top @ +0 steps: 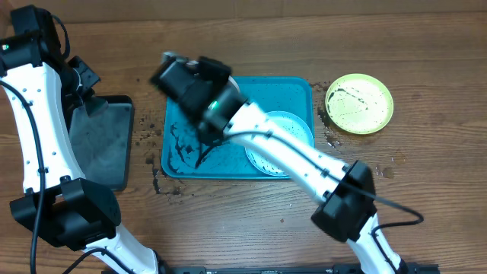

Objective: Clean dirty plates on tray and stack at the side
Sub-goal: 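Lift the white plate with the right gripper and carry it onto the yellow plate, then release the white plate and move the right gripper to the second white plate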

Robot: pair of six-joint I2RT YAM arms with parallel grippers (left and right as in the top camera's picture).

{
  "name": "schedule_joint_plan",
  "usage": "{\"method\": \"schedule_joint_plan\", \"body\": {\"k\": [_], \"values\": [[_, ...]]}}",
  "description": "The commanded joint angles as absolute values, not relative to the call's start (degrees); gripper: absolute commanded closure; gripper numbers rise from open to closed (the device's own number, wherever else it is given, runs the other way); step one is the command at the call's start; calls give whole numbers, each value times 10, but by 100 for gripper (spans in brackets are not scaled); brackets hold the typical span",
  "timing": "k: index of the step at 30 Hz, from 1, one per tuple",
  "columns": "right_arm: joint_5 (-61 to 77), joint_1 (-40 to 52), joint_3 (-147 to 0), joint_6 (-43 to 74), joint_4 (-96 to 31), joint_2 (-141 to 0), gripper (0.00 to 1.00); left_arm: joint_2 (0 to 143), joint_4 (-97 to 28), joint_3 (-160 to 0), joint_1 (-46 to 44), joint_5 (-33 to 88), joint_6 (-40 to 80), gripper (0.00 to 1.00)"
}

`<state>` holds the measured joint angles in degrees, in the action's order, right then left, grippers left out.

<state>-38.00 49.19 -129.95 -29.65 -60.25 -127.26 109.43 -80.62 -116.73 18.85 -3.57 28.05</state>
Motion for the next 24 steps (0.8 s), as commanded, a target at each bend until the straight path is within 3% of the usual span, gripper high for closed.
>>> {"method": "schedule_joint_plan", "body": {"k": [1, 4, 6, 9, 12, 17, 24], "values": [[-229, 412, -1307, -171, -633, -1260, 96, 1094, -806, -1168, 187, -29, 268, 96], [-207, 349, -1313, -39, -634, -1240, 96, 1094, -804, -1168, 187, -29, 268, 96], [-119, 289, -1313, 22, -640, -1224, 96, 1094, -803, -1168, 187, -29, 268, 96], [62, 165, -1313, 50, -694, -1217, 96, 1094, -804, -1168, 187, -30, 268, 96], [128, 78, -1311, 50, -769, -1222, 96, 1094, -803, -1168, 187, -29, 268, 96], [111, -53, -1290, 41, -901, -1226, 96, 1094, -800, -1168, 187, -29, 268, 96], [104, -164, -1209, 41, -889, -1227, 96, 1094, -796, -1168, 187, -29, 268, 96]]}}
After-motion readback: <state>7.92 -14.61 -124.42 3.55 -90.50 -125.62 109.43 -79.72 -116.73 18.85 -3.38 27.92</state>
